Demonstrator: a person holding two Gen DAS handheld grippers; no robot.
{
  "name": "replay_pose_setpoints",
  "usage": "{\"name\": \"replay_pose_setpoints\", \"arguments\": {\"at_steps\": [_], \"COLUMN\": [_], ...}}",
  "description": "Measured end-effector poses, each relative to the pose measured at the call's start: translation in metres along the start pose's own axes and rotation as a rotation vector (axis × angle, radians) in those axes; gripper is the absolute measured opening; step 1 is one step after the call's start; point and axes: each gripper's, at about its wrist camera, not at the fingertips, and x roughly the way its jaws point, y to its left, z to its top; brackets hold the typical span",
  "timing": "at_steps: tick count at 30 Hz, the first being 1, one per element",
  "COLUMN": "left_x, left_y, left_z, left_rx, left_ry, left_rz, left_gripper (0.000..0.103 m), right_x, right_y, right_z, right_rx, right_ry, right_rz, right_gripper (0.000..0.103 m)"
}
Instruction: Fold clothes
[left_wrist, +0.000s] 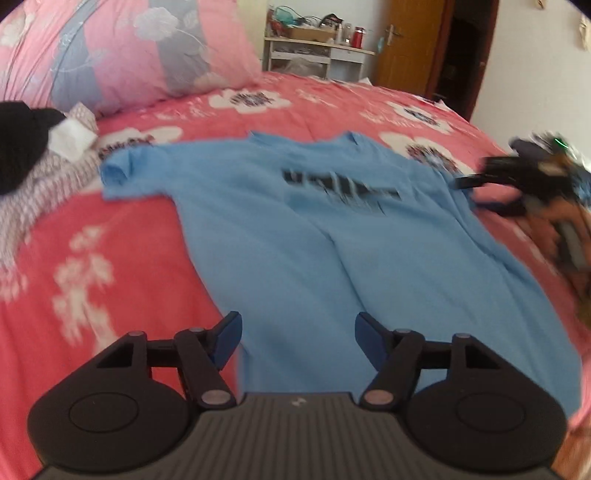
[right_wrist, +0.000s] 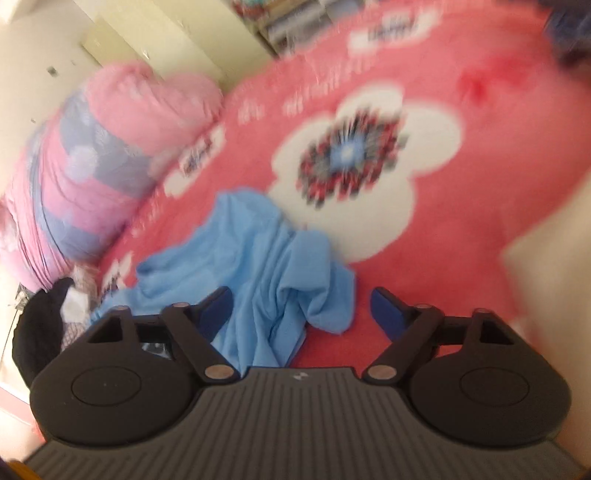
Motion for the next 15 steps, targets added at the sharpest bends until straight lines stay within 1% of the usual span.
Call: {"name": "replay_pose_setpoints", "arguments": {"at_steps": [1, 2, 3, 6, 9, 11, 12, 13, 15], "left_x": [0.001, 0.002, 0.002, 0.002, 0.0, 0.0, 0.0, 0.0, -0.001], "left_y": [-0.005, -0.008, -0.009, -0.012, -0.012, -0.01, -0.009, -0.008, -0.007], "left_z": [-0.01, -0.017, -0.024, -0.04, -0.041, -0.039, -0.038, -0.038, -0.038], "left_rx": [0.015, 0.027, 0.035, 0.059, 0.069, 0.057, 0.05, 0.046, 0.038], "left_ry": [0.0, -0.003, -0.008, -0.021, -0.02, -0.012, -0.008, -0.007, -0.008], "left_rz": [0.019, 0.035, 0.048, 0.079, 0.076, 0.067, 0.063, 0.062, 0.062], "left_gripper": [0.062, 0.06, 0.06, 0.061, 0.061, 0.061, 0.061, 0.061, 0.061], "right_x": [0.011, 0.014, 0.01, -0.012, -0.022, -0.013, -0.004, 0.007, 0.012], "right_y": [-0.001, 0.001, 0.007, 0.036, 0.06, 0.061, 0.057, 0.049, 0.03], "right_z": [0.0, 0.001, 0.004, 0.022, 0.045, 0.055, 0.059, 0.062, 0.061], "right_rx": [0.013, 0.014, -0.013, -0.184, -0.364, -0.438, -0.452, -0.451, -0.367], "right_ry": [0.032, 0.029, -0.011, -0.168, -0.283, -0.313, -0.303, -0.278, -0.232], "right_rz": [0.005, 0.009, 0.004, -0.073, -0.191, -0.286, -0.334, -0.381, -0.41], "right_gripper": [0.012, 0.012, 0.011, 0.01, 0.011, 0.011, 0.013, 0.02, 0.027]}}
